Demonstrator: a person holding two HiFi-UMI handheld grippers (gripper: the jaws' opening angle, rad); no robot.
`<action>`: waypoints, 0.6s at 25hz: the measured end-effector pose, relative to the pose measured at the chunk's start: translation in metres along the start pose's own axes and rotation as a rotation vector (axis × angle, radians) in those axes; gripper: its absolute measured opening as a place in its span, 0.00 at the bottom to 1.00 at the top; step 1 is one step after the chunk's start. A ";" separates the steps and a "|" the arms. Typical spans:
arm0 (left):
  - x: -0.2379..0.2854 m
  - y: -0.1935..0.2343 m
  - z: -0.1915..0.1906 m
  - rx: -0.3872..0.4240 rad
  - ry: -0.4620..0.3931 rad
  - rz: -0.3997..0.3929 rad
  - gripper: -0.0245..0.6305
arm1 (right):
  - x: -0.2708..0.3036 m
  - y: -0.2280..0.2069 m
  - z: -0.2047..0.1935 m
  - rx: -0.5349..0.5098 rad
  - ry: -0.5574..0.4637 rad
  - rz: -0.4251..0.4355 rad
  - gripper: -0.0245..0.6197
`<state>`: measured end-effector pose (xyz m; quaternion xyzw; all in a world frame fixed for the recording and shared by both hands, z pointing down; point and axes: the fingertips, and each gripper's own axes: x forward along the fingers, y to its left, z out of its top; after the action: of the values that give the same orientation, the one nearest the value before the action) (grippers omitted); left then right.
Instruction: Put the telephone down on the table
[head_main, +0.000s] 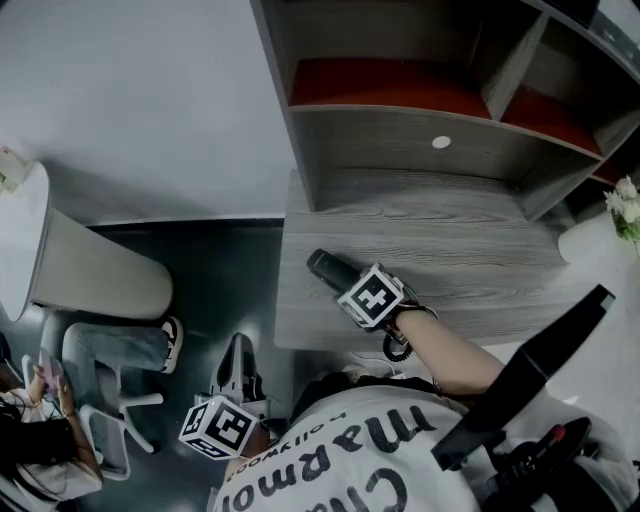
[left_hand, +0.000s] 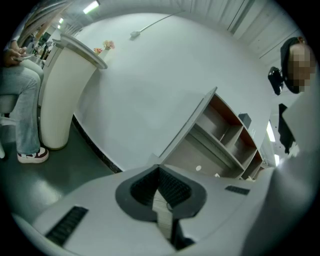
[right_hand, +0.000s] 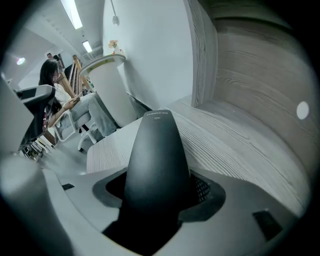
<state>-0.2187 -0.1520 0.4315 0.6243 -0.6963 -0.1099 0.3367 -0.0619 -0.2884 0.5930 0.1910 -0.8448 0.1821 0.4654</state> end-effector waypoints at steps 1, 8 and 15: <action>0.000 0.002 0.002 -0.003 0.001 0.000 0.05 | 0.000 0.000 0.000 -0.004 0.002 -0.007 0.49; 0.002 0.009 0.011 -0.002 0.039 -0.035 0.05 | 0.002 0.003 0.001 -0.022 0.021 -0.034 0.49; 0.001 0.021 0.016 -0.004 0.085 -0.055 0.05 | 0.004 0.005 0.002 -0.057 0.015 -0.063 0.49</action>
<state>-0.2453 -0.1530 0.4318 0.6468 -0.6636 -0.0939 0.3639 -0.0676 -0.2857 0.5943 0.2030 -0.8396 0.1445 0.4827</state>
